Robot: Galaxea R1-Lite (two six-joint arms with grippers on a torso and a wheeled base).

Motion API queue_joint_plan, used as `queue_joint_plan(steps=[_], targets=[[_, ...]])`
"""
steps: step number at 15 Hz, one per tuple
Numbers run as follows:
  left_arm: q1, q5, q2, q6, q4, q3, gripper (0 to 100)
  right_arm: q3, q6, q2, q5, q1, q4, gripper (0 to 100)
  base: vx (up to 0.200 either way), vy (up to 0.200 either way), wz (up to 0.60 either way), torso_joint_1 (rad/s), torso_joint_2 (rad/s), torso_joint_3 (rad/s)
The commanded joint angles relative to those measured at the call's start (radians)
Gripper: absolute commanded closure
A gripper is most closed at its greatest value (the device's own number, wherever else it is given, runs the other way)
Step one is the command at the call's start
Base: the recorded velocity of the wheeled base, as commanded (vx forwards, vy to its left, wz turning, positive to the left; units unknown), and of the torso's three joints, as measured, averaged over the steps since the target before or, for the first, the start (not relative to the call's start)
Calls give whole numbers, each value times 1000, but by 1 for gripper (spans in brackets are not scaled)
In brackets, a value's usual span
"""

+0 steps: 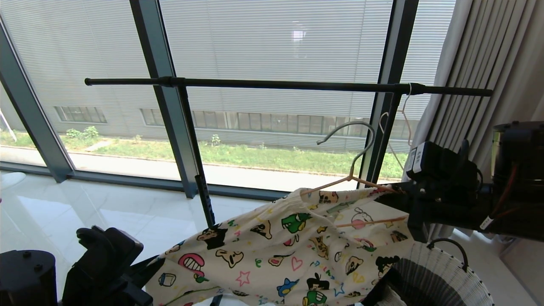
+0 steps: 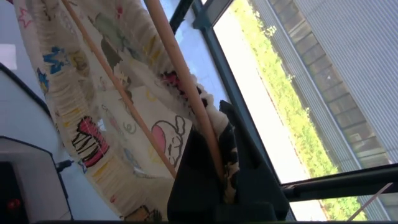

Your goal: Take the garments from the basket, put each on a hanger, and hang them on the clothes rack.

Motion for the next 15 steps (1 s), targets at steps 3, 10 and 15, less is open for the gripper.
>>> queue_joint_plan(steps=[3,10,15], targets=[[4,0,14,-4,-1,-39,0,2,-2,1,-3,1,3,100,0,0,0,0,0,0],[76,121,-32,-9,-2,-56,0,-12,133,3,-486,1,269,100,0,0,0,0,0,0],[81,223,-28,-9,-2,-58,0,-218,756,127,-759,98,609,100,0,0,0,0,0,0]])
